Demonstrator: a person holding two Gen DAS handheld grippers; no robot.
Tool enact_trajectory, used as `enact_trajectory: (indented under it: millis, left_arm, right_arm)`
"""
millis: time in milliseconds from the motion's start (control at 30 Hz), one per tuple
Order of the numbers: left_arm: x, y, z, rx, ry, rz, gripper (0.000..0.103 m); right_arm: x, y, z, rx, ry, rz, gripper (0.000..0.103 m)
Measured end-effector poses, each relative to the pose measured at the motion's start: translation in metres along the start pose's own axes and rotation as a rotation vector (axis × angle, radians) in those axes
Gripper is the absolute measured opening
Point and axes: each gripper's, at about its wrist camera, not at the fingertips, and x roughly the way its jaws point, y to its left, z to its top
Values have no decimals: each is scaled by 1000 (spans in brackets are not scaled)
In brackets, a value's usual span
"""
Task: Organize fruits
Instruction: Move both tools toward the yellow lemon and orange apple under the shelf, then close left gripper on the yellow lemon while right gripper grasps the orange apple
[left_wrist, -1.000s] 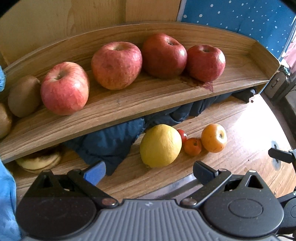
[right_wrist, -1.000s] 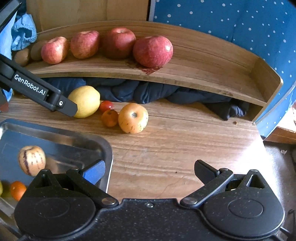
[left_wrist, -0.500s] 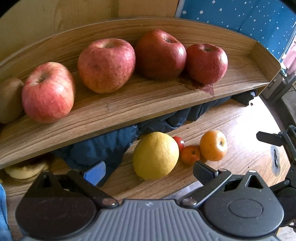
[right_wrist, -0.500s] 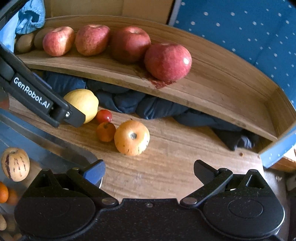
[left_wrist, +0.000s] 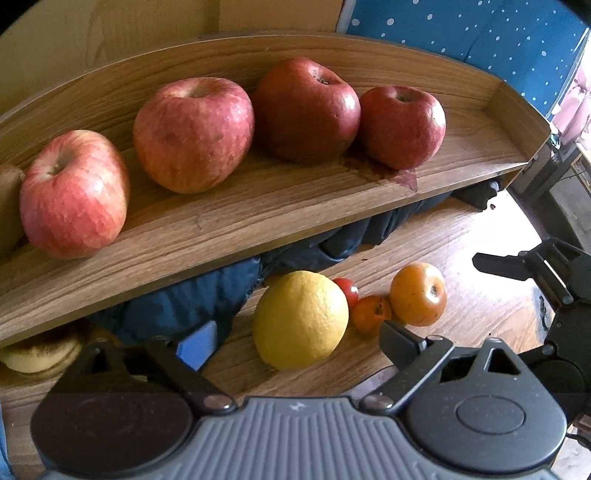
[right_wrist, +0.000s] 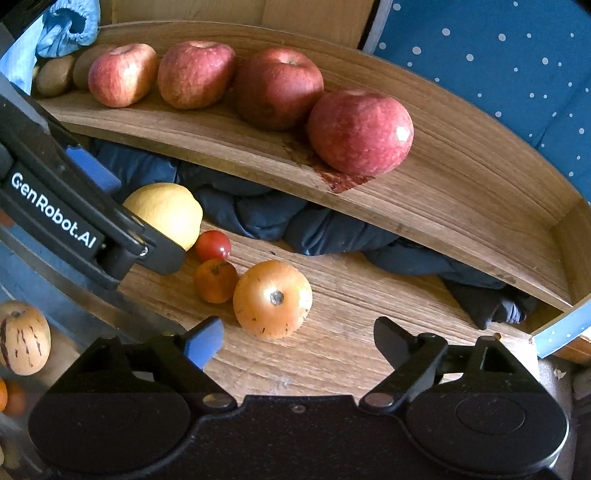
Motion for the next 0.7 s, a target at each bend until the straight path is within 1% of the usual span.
enact_trajectory:
  millis: [200,367,467,500,533,700]
  left_arm:
    - [2,-3,1,9,3,-15,88]
    - [3,-3,1,-2,-1,-22,83]
    - [4,-1,2,-12,-2,-22,82]
    - [4,-1,2,-22,23,-22,81]
    - [4,-1,2,-25,22,-22,81]
    - [6,1,3,-34,24,-23,77]
  right_arm:
    - [0,3,3,-2,-16,11,81]
    - [-1,8,4,-49,-34,2,77]
    - [0,9,4,-65,-28,-1,73]
    - [0,8,4,-65,-25,-2,72]
    - [1,8,4,-65,-23,-2,71]
    - [4,6,3,-64,-17,3,70]
